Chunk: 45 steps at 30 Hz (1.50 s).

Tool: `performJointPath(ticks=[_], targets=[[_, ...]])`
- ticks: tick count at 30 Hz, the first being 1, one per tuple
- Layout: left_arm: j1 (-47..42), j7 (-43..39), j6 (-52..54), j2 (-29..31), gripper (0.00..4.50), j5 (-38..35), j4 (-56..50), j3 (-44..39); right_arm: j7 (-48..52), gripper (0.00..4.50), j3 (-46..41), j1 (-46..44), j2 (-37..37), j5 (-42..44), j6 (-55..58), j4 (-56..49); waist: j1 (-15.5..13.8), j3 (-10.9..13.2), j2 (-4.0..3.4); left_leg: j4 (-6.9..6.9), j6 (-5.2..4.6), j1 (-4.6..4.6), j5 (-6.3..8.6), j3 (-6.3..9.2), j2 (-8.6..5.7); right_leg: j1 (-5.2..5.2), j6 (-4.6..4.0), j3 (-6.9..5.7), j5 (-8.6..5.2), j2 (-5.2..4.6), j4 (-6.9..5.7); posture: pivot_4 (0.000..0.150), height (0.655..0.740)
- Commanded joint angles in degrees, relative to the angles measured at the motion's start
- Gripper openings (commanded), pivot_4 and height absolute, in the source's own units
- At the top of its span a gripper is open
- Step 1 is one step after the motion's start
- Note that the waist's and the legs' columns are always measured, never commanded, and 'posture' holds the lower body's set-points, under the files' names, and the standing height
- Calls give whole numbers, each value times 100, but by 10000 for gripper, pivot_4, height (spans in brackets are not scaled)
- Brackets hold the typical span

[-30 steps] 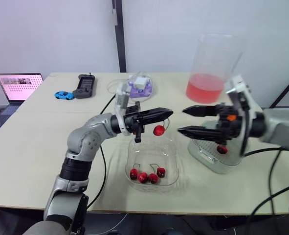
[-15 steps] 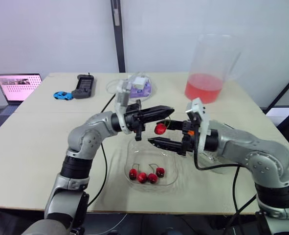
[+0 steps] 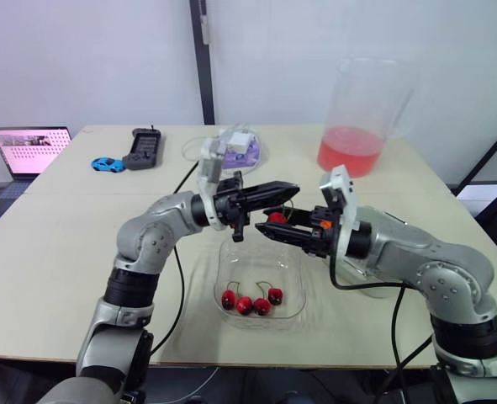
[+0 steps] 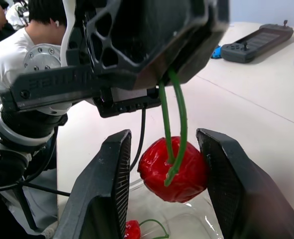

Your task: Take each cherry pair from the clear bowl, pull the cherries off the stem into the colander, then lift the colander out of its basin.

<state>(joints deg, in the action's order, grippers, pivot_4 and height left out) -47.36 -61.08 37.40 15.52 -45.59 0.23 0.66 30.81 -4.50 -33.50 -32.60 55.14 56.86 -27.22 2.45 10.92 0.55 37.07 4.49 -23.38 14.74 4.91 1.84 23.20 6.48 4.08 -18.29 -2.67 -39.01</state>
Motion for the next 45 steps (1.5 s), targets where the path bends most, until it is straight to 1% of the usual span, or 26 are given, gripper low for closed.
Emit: performJointPath(ticks=[1,4,12,18,20,25,27,30,31,33,35,37,40,42,45], targets=[[-89,-18,-28,3,0,-42,-83,-69,-24,19180,-136,-33,-17,135,-29,-131,0,0,0,0,0,0,0,0,0,0,0,0,0,0,0,1500,7332],[-99,-20,-45,-1,0,-33,-68,-72,-5,10331,-106,-41,-45,109,-6,-119,1,0,0,0,0,0,0,0,0,0,0,0,0,0,0,1500,7332],[-107,-33,-73,-12,0,-19,-58,-60,104,10331,46,-7,-188,-68,-4,-109,0,0,0,0,0,0,0,0,0,0,0,0,0,0,0,1500,7332],[-110,-17,-89,-40,0,-32,-79,-65,290,10331,575,324,-503,-498,64,-184,-2,0,0,0,0,0,0,0,0,0,0,0,0,0,0,1500,7332],[-123,-7,-98,-53,0,-38,-83,-71,303,10331,630,439,-553,-566,61,-210,-1,0,0,0,0,0,0,0,0,0,0,0,0,0,0,1500,7332],[-99,-2,-102,-65,0,-40,-102,-84,239,10331,390,514,-543,-420,130,-322,0,0,0,0,0,1,0,0,0,0,0,0,0,1,0,1500,7332],[-72,9,-103,-55,0,-43,-122,-97,195,10331,-9,515,-612,-66,266,-426,-6,0,0,0,0,0,0,0,0,0,0,0,0,0,0,1500,7332],[-30,33,-110,-12,0,-34,-140,-135,236,10331,-669,505,-992,343,455,-465,-26,0,0,0,0,-1,0,0,-1,-1,0,0,0,-1,1,1500,7332],[3,47,-105,17,0,-33,-150,-155,335,10331,-867,533,-1269,343,501,-429,-32,0,1,1,0,-1,0,0,-1,-2,0,0,0,-1,2,1500,7332],[69,67,-115,77,0,-7,-165,-175,606,10331,-1128,639,-1917,142,507,-292,-41,0,1,0,-1,-1,1,-2,-2,-3,0,0,0,-2,3,1500,7332],[132,87,-123,120,0,9,-189,-188,968,10331,-1193,843,-2620,-319,298,-45,-43,0,1,0,-5,0,3,-2,-2,-3,0,1,0,-1,4,1500,7332],[217,111,-124,163,0,38,-232,-177,1441,10331,-1139,1164,-3352,-915,-79,338,-38,0,1,0,-7,1,4,-4,-2,-4,0,1,0,-1,6,1500,7332],[357,141,-157,181,0,78,-328,-130,2041,10331,-860,1469,-4015,-1673,-785,976,-11,1,1,0,-8,3,4,-7,-1,-4,1,3,0,0,6,1500,7332],[438,179,-156,174,0,85,-404,-114,2389,10331,-616,1439,-4194,-2012,-1188,1367,12,0,1,1,-8,5,5,-9,0,-4,0,6,0,1,5,1500,7332],[534,255,-140,168,0,123,-492,-105,2806,10331,-148,1259,-4246,-2485,-1641,1827,10,0,0,-1,-8,8,4,-10,1,-4,0,7,0,3,4,1500,7332]])
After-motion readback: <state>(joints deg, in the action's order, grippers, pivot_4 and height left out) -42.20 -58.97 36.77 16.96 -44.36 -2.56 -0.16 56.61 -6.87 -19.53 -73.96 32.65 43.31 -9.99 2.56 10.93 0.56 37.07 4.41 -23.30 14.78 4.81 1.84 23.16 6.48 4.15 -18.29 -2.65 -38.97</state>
